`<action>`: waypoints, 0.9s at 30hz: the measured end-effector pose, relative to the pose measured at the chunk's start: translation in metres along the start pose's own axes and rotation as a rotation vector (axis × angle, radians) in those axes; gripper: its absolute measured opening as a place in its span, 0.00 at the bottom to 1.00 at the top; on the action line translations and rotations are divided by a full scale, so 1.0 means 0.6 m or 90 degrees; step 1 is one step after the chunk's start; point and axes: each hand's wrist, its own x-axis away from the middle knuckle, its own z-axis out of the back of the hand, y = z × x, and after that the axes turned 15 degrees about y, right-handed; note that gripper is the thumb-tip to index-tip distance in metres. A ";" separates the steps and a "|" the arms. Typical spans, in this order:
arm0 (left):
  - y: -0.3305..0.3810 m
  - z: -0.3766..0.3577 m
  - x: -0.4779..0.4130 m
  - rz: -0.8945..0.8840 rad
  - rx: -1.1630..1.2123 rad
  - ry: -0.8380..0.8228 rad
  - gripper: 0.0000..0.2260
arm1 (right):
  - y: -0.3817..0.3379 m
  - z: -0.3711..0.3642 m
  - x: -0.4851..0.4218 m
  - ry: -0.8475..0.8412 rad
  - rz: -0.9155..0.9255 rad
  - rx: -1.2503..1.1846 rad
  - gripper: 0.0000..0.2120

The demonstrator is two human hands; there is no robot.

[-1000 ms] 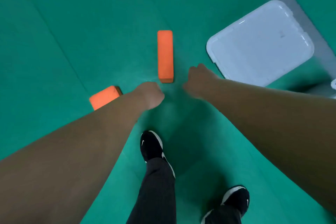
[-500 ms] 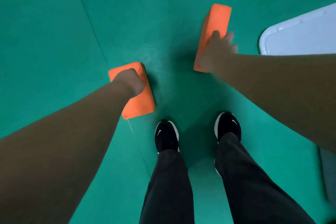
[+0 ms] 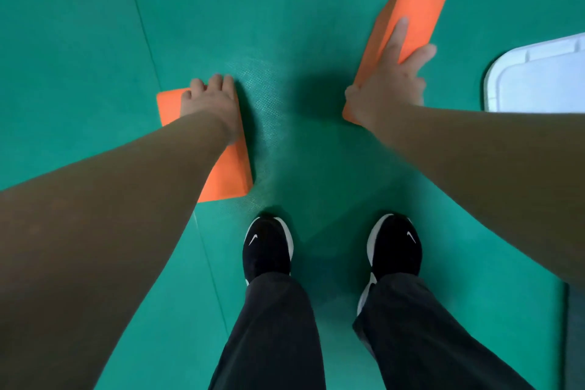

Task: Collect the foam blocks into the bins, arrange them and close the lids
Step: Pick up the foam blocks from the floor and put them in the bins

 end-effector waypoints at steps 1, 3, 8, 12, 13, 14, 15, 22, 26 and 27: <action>0.001 -0.004 -0.006 -0.007 -0.025 0.000 0.44 | 0.003 -0.010 -0.001 0.024 0.024 0.012 0.53; 0.004 -0.003 -0.019 -0.015 -0.067 -0.004 0.47 | 0.005 -0.023 0.001 0.061 0.043 0.034 0.52; 0.020 0.031 -0.031 -0.015 -0.134 -0.055 0.55 | 0.003 -0.032 -0.001 0.079 0.029 0.064 0.52; 0.034 0.064 -0.028 -0.046 -0.145 -0.077 0.55 | 0.004 -0.036 -0.006 0.080 0.045 0.098 0.52; 0.037 0.073 -0.028 -0.046 -0.116 -0.091 0.53 | 0.005 -0.037 -0.008 0.076 0.042 0.098 0.52; 0.040 0.082 -0.028 -0.055 -0.093 -0.112 0.51 | 0.006 -0.037 -0.010 0.066 0.036 0.093 0.53; 0.044 0.091 -0.024 -0.064 -0.078 -0.135 0.50 | 0.004 -0.034 -0.012 0.054 0.024 0.088 0.53; 0.098 0.109 0.048 -0.075 0.035 -0.118 0.49 | 0.042 0.051 -0.026 -0.070 0.051 0.068 0.54; 0.122 0.153 0.078 -0.080 0.112 -0.044 0.42 | 0.078 0.127 -0.009 -0.161 0.088 0.067 0.46; 0.131 0.172 0.086 -0.092 0.118 -0.022 0.40 | 0.087 0.148 -0.001 -0.180 0.089 0.074 0.46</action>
